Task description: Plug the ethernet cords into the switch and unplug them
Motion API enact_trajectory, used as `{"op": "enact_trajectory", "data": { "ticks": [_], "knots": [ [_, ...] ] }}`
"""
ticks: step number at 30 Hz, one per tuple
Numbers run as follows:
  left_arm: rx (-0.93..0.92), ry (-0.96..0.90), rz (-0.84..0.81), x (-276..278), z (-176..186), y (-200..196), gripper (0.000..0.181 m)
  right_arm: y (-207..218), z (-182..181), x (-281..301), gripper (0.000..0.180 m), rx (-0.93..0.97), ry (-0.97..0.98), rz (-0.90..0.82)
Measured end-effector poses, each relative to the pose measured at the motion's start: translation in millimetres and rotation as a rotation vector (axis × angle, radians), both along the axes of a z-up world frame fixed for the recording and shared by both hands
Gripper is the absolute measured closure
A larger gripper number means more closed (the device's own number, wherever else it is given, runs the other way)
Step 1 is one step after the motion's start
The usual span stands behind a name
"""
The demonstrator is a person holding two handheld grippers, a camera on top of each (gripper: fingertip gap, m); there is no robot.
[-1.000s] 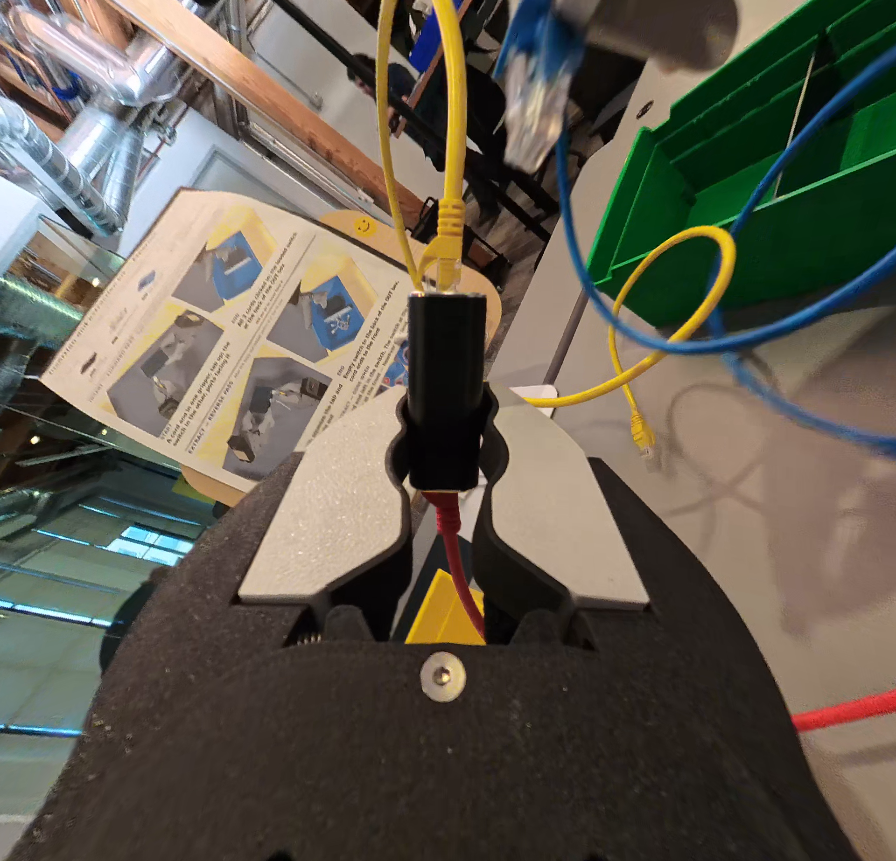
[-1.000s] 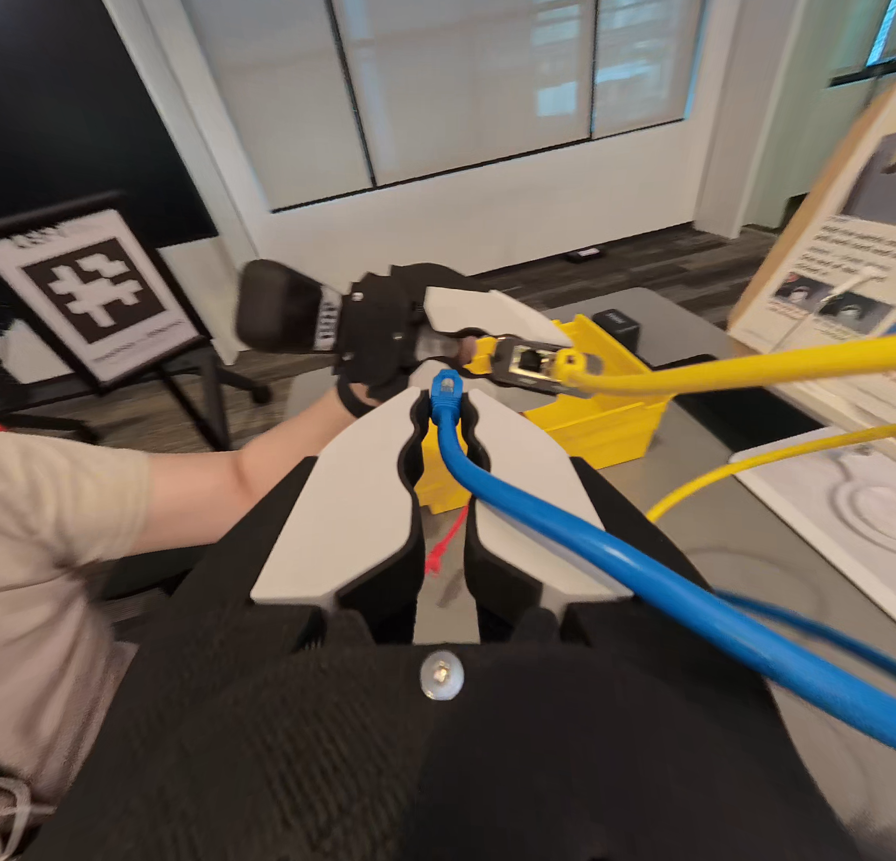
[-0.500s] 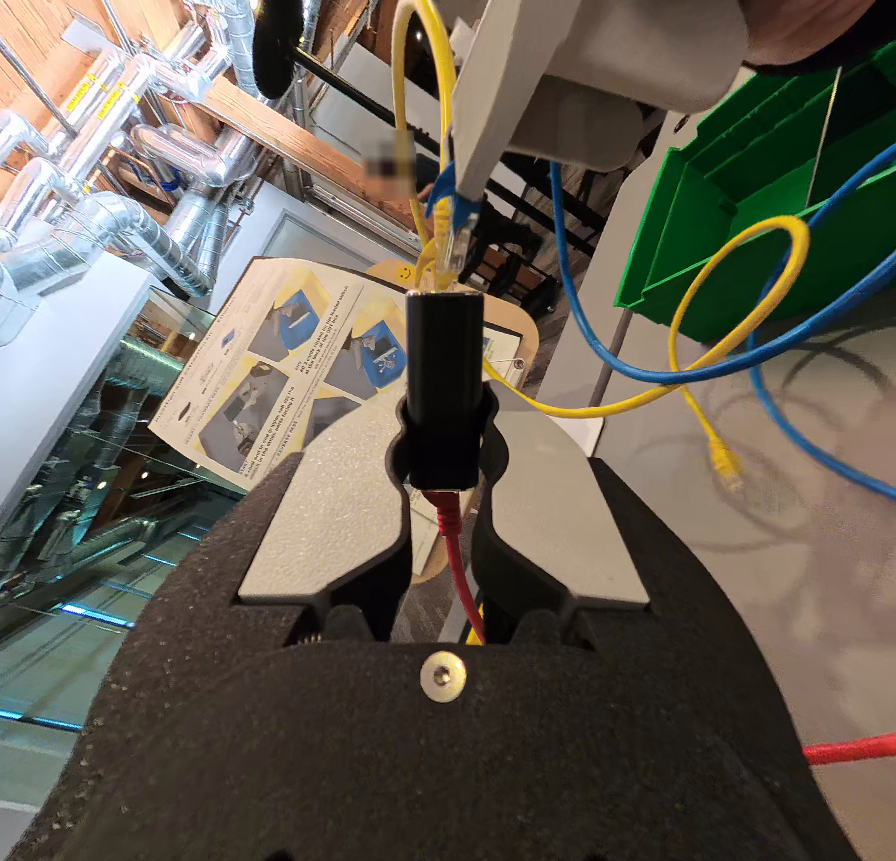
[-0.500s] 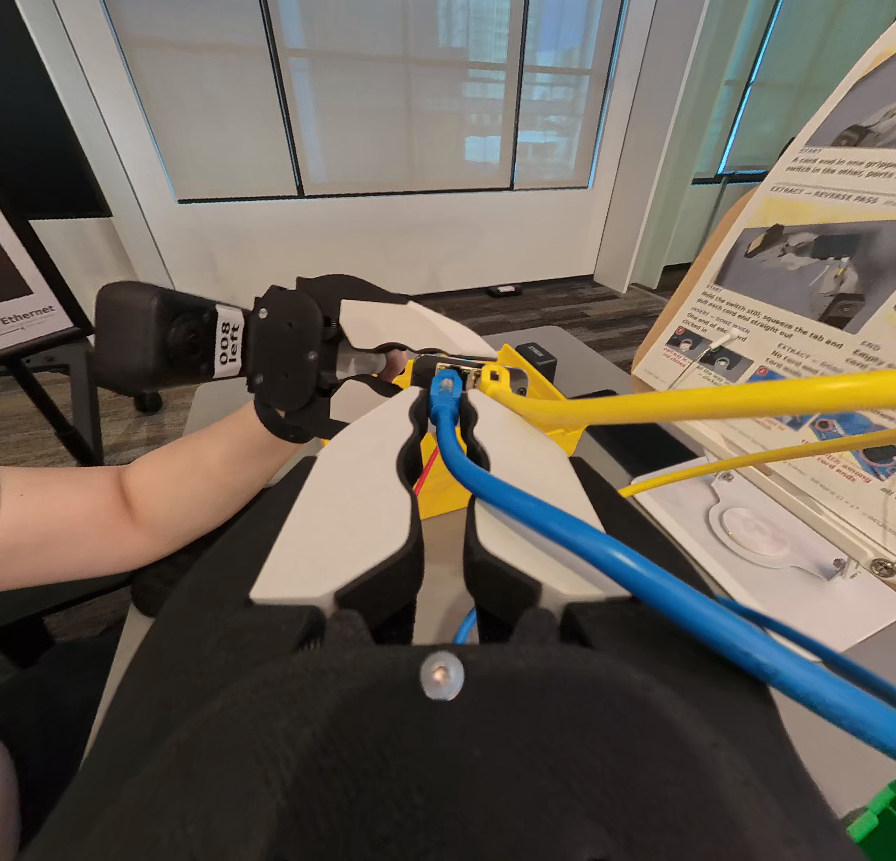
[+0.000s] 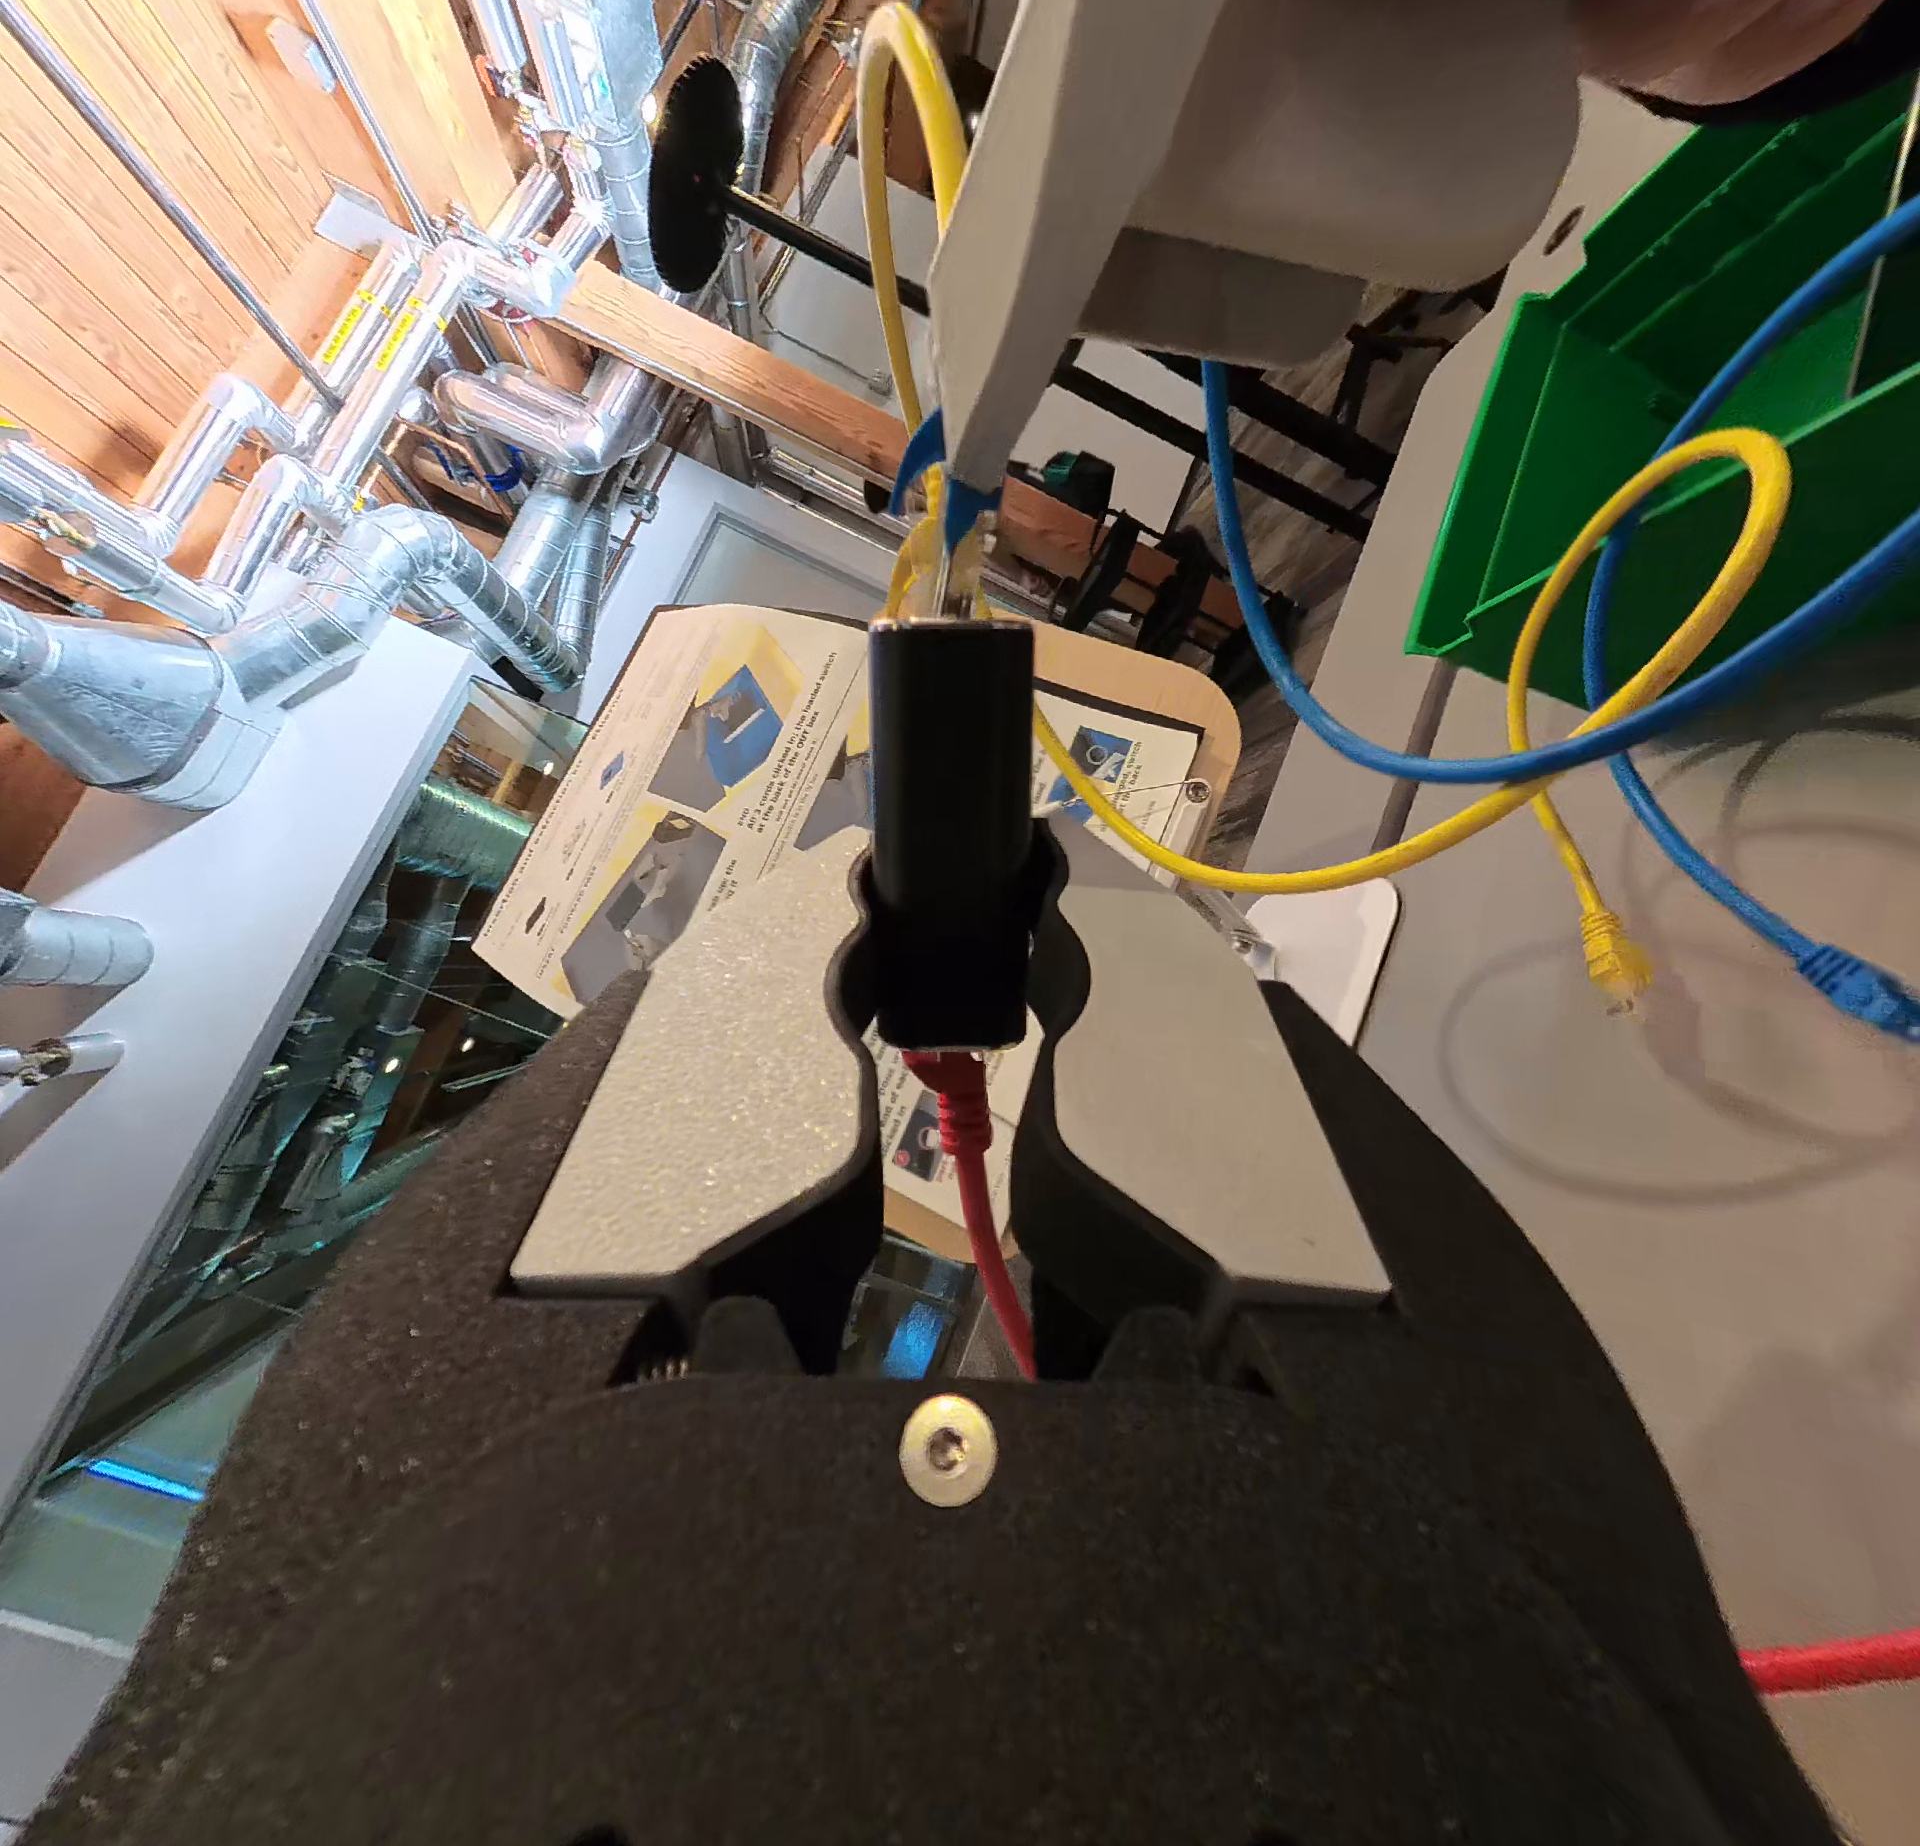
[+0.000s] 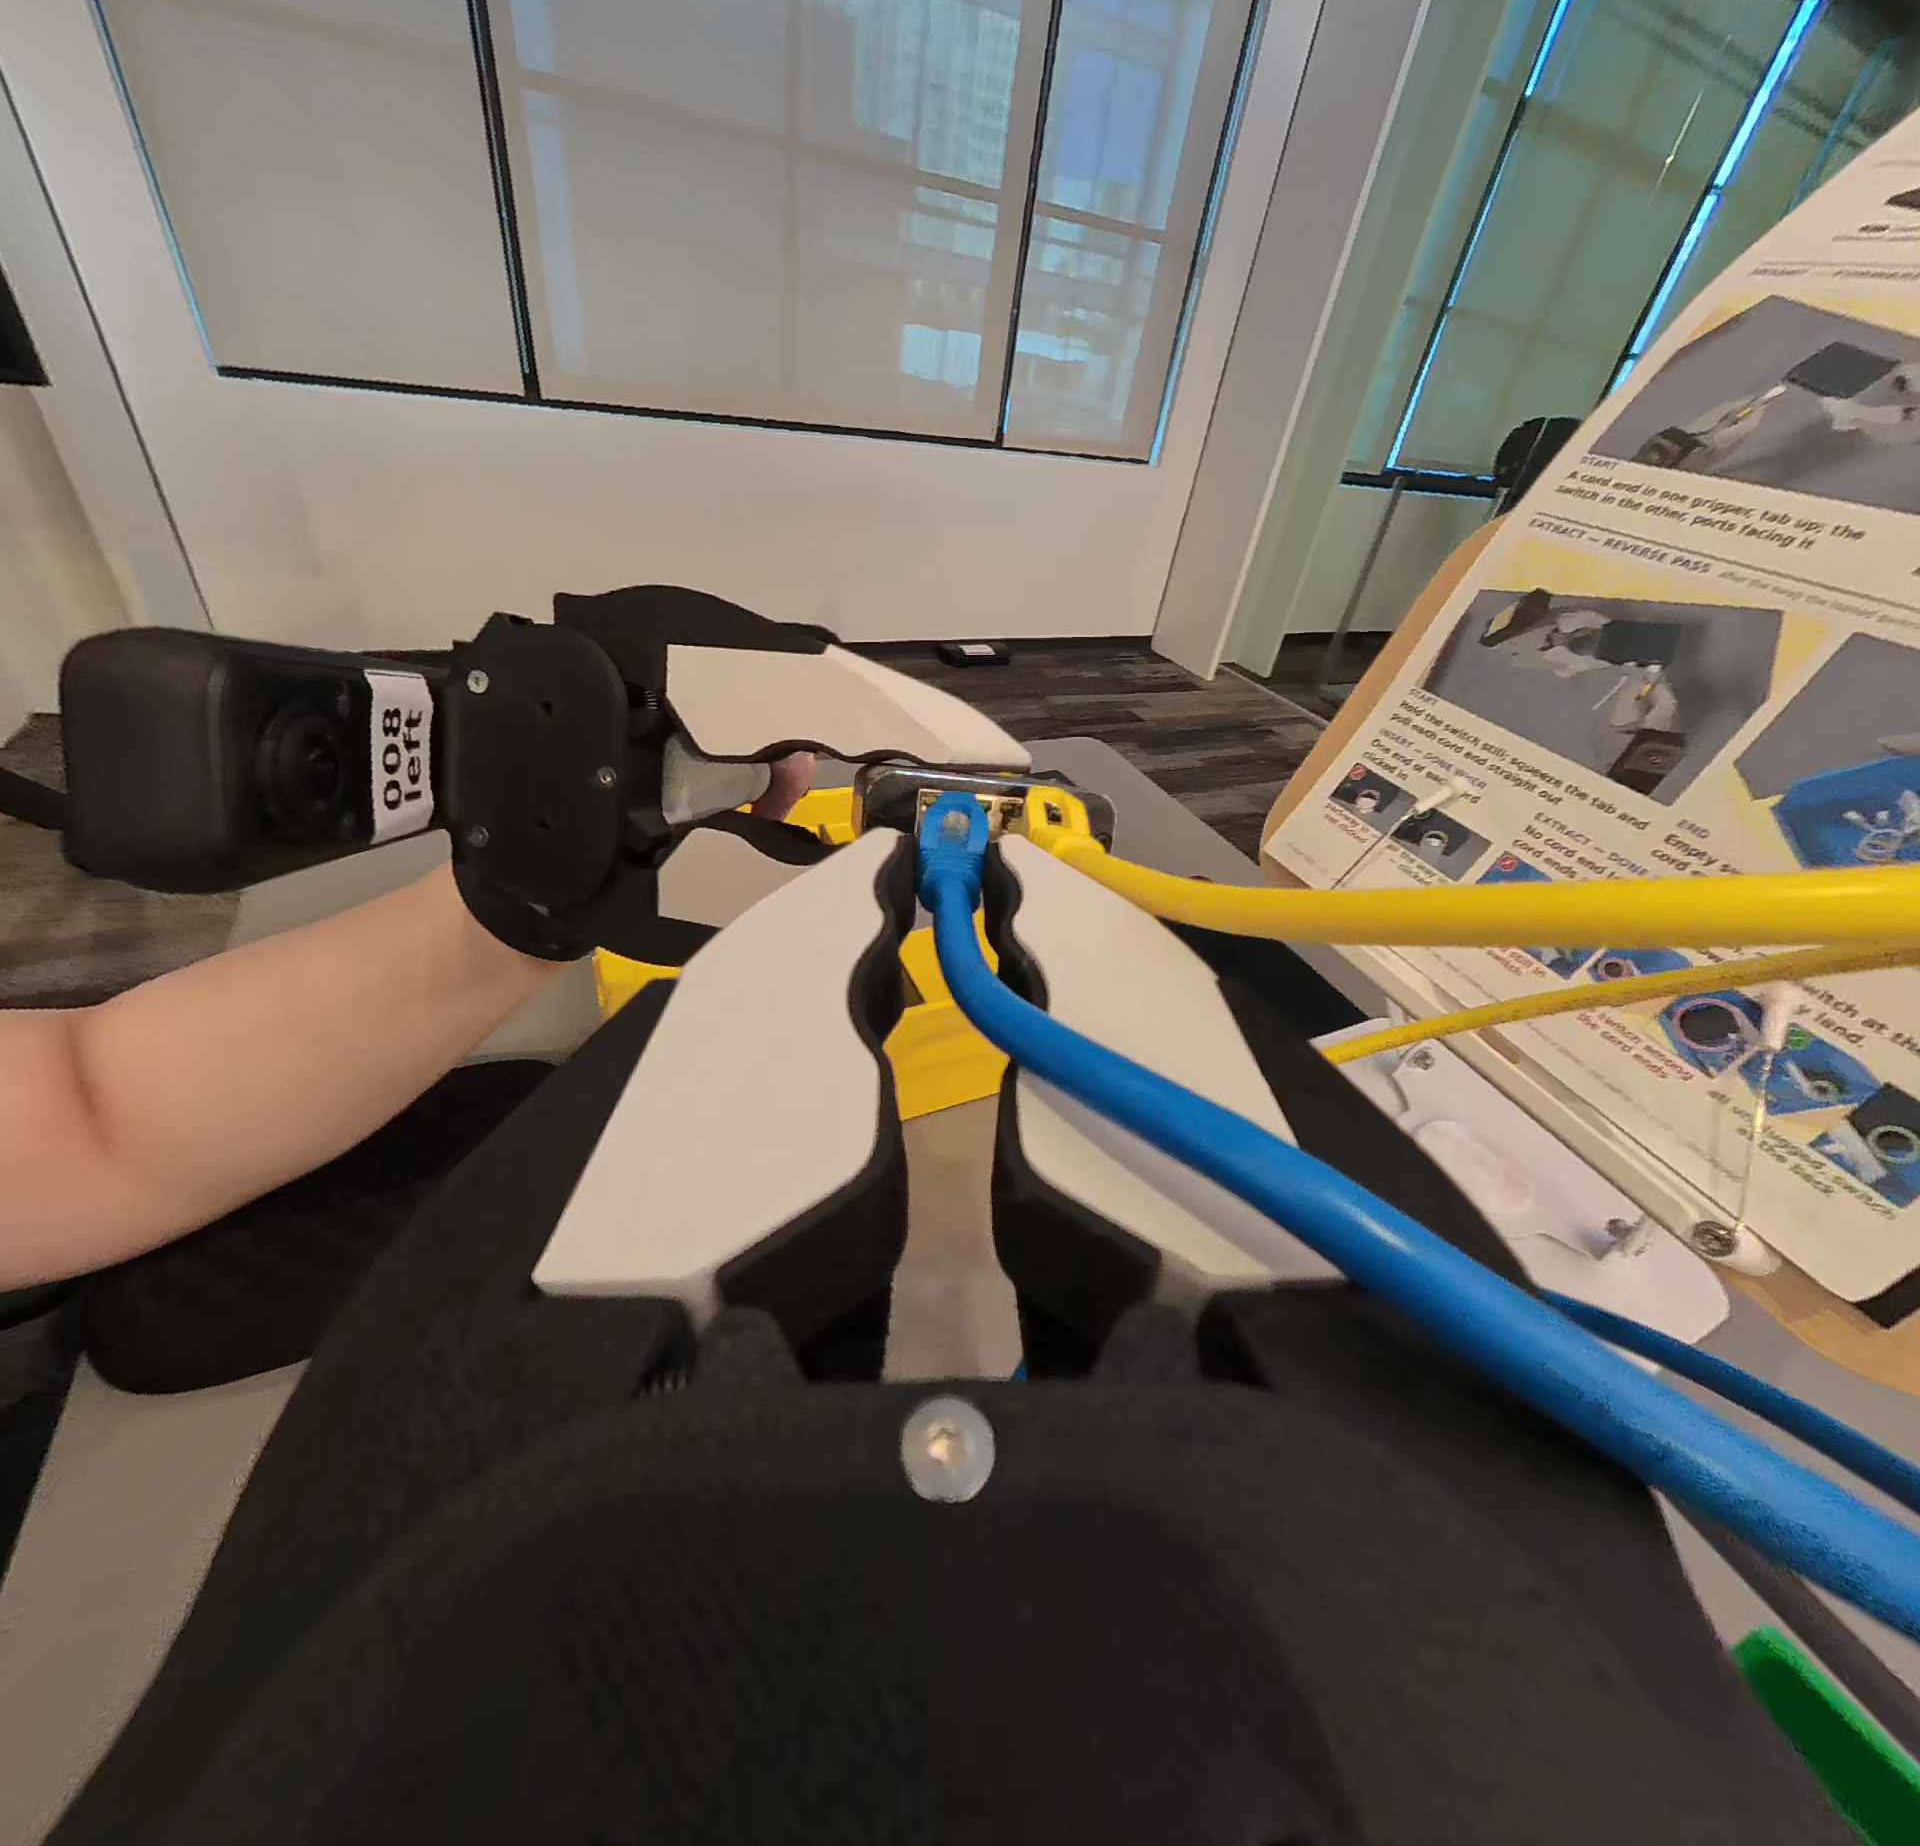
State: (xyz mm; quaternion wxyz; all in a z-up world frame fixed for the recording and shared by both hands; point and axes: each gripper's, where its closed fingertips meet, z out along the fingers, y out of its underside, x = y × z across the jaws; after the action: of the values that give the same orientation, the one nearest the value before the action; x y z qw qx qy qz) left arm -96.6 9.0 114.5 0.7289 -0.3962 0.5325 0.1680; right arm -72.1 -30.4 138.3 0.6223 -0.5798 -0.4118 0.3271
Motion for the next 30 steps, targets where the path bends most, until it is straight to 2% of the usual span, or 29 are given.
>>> {"op": "enact_trajectory", "data": {
  "ticks": [14,20,24,30],
  "knots": [
    [0.110,0.003,0.021,8,10,-16,0.156,-12,6,5,0.167,0.033,-0.044,0.011],
    [-0.034,-0.104,-0.063,22,-1,-8,0.157,-5,2,14,0.167,-0.010,-0.090,-0.053],
    [-0.047,-0.101,-0.061,25,-6,-5,0.156,-6,-3,16,0.159,-0.080,-0.106,-0.040],
    [-0.038,-0.084,-0.035,24,-9,-1,0.157,-1,-7,18,0.157,-0.094,-0.135,-0.084]
  ]
}}
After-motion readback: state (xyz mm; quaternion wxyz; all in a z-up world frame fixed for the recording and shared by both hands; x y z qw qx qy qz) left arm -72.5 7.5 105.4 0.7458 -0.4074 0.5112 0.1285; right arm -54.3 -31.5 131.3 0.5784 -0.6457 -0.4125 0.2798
